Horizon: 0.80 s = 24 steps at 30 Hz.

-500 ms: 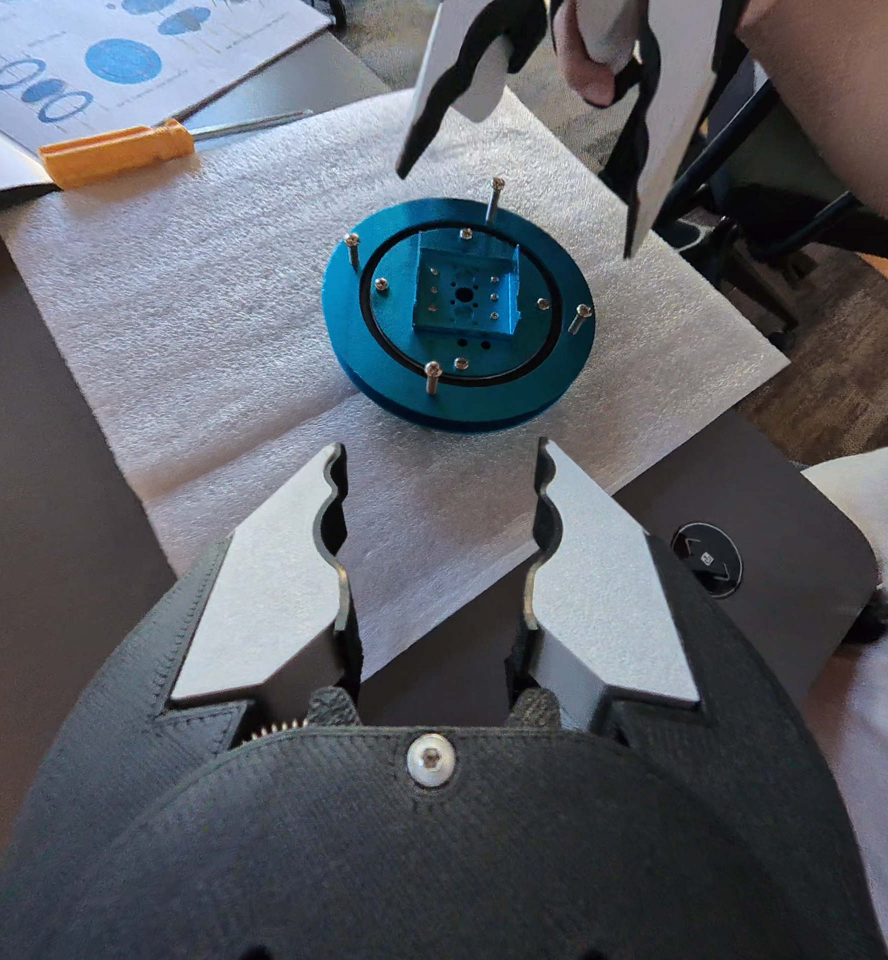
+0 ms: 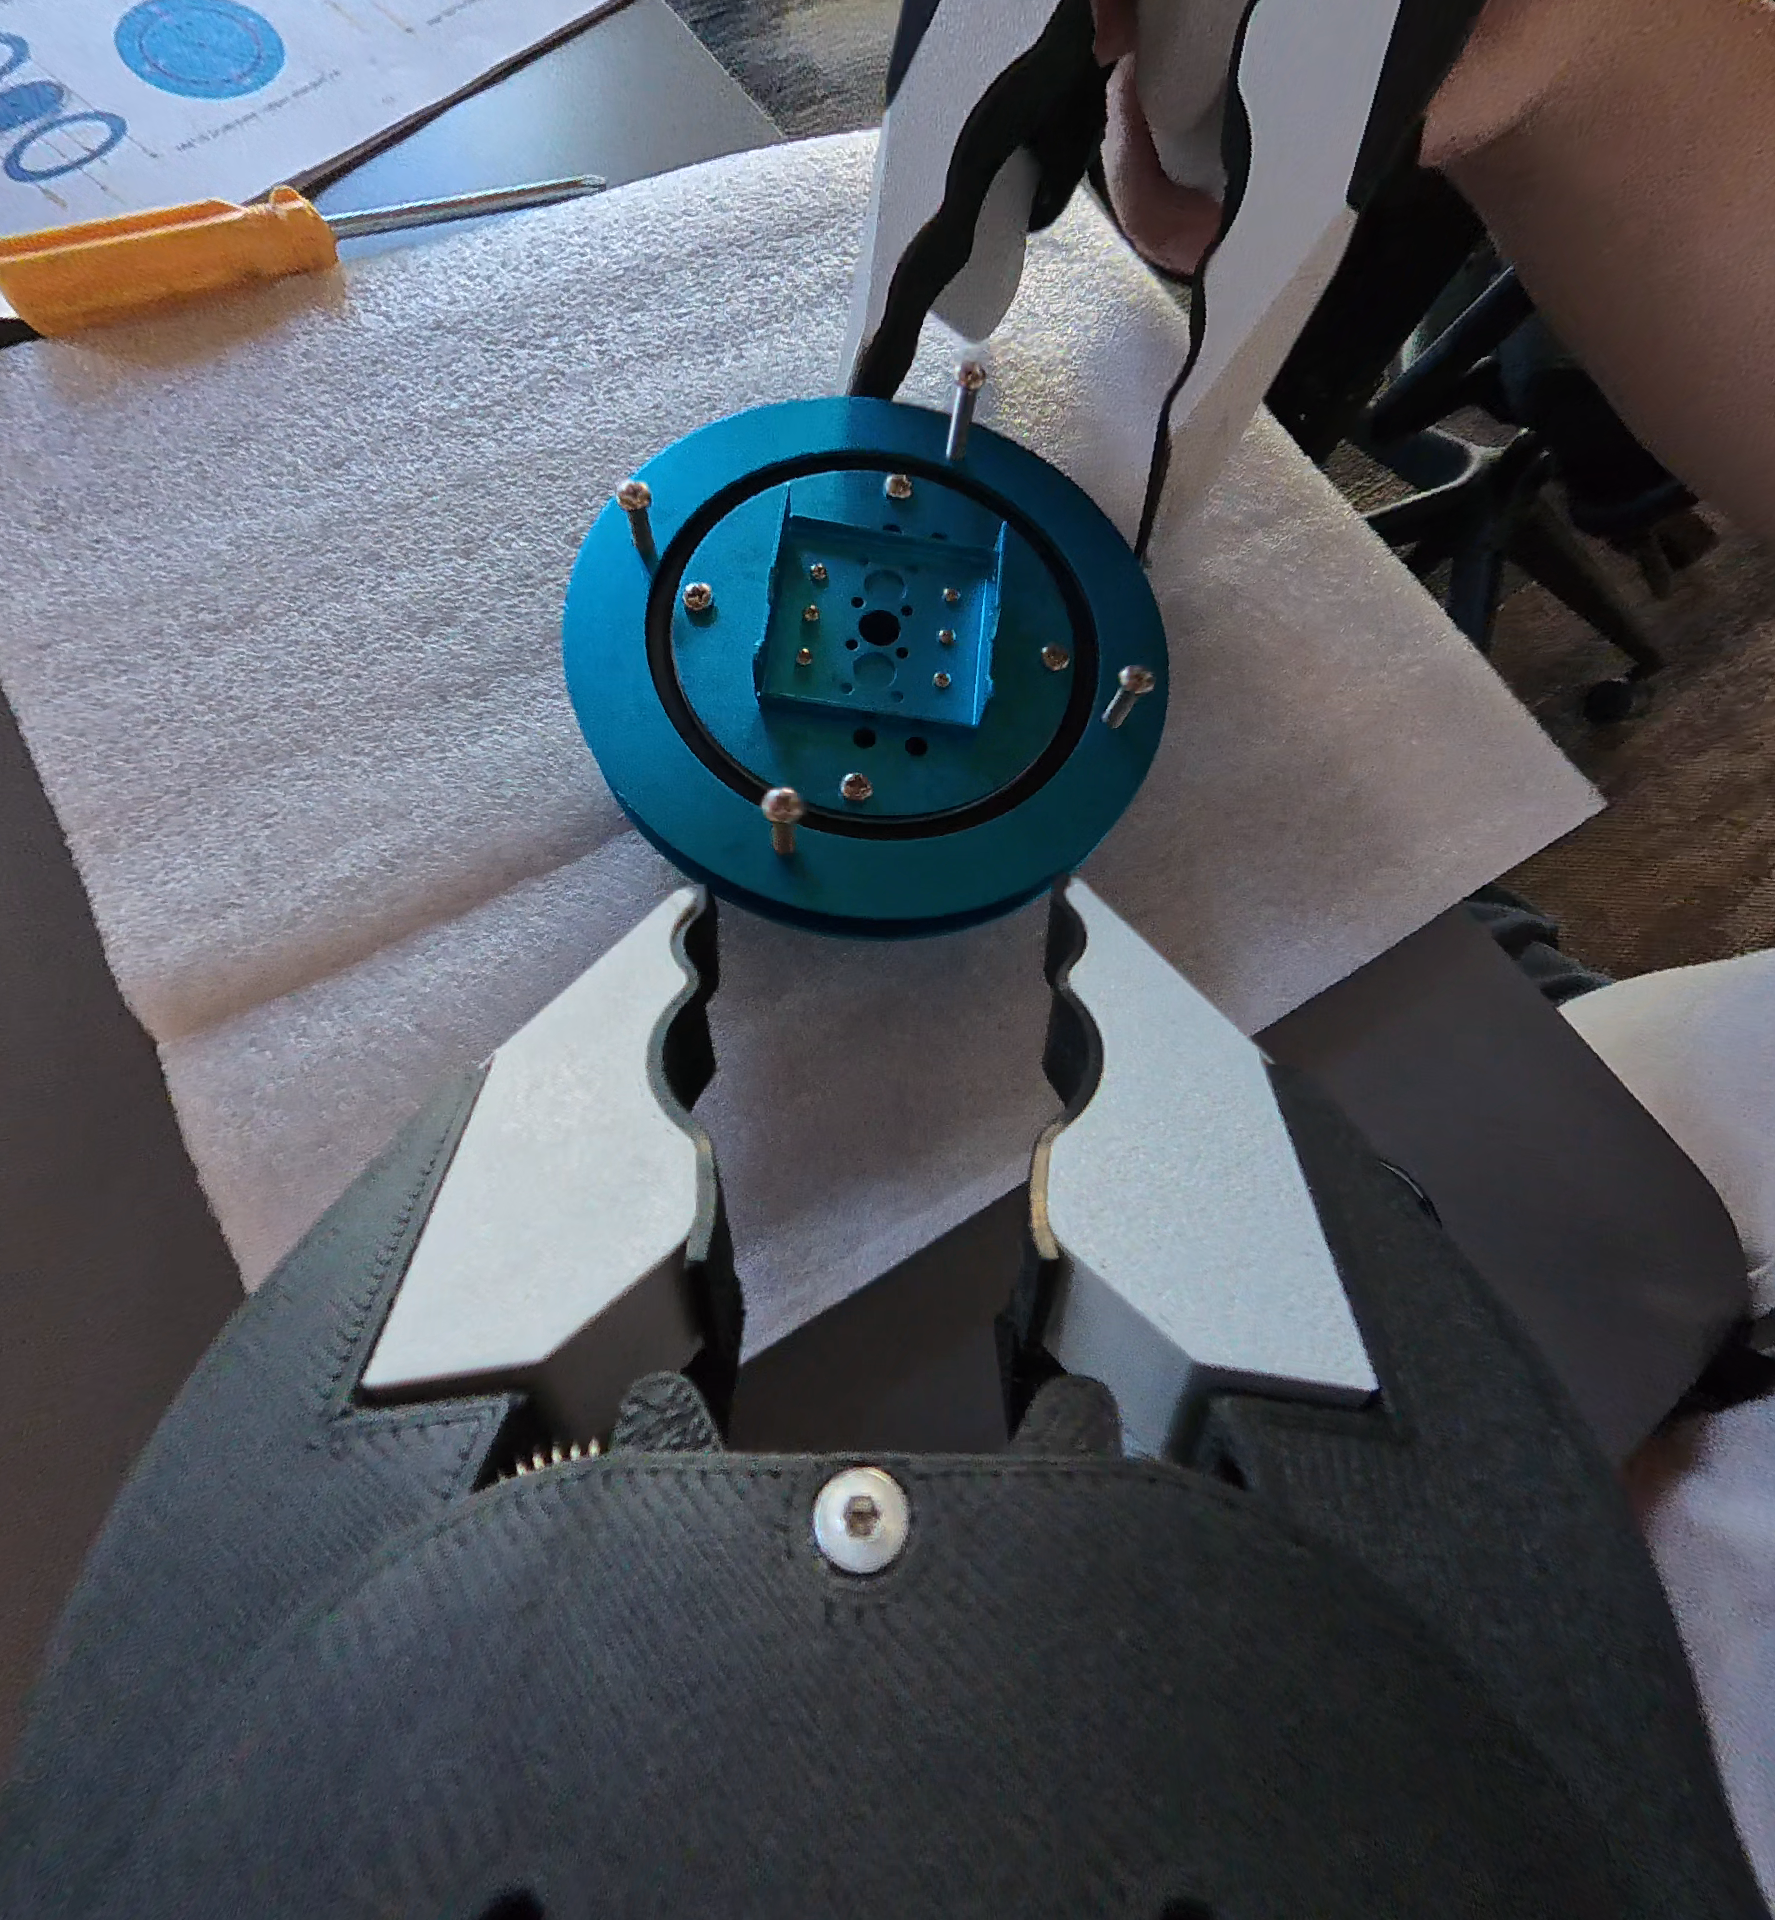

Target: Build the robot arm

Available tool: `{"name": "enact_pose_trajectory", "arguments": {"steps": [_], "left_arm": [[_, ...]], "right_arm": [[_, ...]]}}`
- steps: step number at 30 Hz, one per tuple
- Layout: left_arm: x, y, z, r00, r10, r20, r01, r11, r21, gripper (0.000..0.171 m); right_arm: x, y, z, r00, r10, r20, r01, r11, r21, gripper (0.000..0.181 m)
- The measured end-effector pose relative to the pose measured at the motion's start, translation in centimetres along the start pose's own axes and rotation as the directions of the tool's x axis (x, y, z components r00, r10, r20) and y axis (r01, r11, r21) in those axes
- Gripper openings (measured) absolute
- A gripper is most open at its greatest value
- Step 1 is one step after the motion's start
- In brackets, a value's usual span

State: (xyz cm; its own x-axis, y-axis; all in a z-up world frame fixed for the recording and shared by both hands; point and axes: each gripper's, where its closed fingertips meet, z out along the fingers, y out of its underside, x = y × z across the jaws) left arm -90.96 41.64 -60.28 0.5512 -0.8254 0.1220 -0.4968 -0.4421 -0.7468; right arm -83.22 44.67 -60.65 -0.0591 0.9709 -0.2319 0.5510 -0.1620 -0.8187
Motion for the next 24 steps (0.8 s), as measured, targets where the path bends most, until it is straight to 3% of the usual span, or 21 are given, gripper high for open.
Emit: {"name": "enact_pose_trajectory", "arguments": {"steps": [6,10,13,18,24], "left_arm": [[-0.1,-1.6,-1.4,0.999,0.006,0.038,-0.008,0.999,0.051,0.055],[-0.5,-1.8,-0.7,0.997,0.056,0.057,-0.057,0.998,0.010,0.055],[-0.8,-1.8,-0.5,0.996,0.077,0.054,-0.078,0.997,0.011,0.039],[-1.1,-1.4,-0.2,0.993,0.108,0.040,-0.109,0.994,0.016,0.026],[-1.6,-1.5,-0.1,0.990,0.134,0.046,-0.136,0.990,0.044,0.006]], "right_arm": [[-0.2,-2.7,-1.5,0.992,-0.126,-0.010,0.126,0.992,0.024,0.073],[-0.8,-4.0,0.2,0.969,-0.243,0.043,0.244,0.969,-0.038,0.065],[-0.6,-4.7,1.5,0.951,-0.298,0.078,0.304,0.948,-0.089,0.061],[-0.1,-4.0,3.1,0.954,-0.275,0.121,0.294,0.937,-0.188,0.055],[-0.3,-4.0,3.7,0.965,-0.230,0.123,0.249,0.953,-0.172,0.047]]}}
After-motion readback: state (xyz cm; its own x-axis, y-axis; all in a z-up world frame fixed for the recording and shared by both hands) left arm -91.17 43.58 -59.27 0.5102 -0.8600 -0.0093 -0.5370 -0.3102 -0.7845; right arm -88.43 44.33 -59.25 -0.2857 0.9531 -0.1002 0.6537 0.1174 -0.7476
